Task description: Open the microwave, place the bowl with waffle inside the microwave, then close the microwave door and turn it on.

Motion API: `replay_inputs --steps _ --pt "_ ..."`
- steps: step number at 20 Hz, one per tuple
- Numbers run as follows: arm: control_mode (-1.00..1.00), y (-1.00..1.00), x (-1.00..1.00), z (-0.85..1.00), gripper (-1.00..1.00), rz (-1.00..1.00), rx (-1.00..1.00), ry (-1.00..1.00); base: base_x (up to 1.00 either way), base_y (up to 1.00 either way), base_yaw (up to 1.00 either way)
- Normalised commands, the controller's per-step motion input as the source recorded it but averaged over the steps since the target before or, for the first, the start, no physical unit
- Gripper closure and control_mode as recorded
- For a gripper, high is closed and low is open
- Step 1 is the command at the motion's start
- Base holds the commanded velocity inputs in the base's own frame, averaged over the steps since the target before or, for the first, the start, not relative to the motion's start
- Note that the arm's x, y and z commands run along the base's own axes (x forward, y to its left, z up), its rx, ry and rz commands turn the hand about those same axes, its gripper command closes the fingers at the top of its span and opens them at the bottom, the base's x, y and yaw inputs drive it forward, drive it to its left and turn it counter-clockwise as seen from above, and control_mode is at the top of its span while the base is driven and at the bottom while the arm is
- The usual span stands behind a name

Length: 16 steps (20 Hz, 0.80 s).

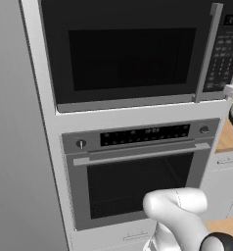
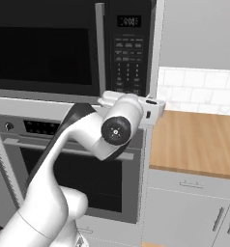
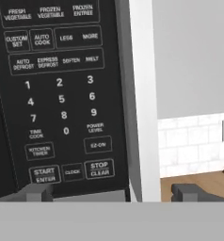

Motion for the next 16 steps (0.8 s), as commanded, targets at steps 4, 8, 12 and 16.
replay_inputs --steps 4,8,12,16 --pt "-1.00 0.00 0.27 -0.11 -1.00 0.00 0.00 0.00 0.00 0.00 0.00" --pt "-1.00 0.01 0.24 -0.13 -1.00 0.00 0.00 0.00 0.00 0.00 0.00" --pt "-1.00 0.07 0.17 -0.03 -1.00 0.00 -0.01 0.00 0.00 0.00 0.00" --pt "-1.00 0.12 0.08 0.00 -1.00 0.00 -0.01 0.00 0.00 0.00 0.00"
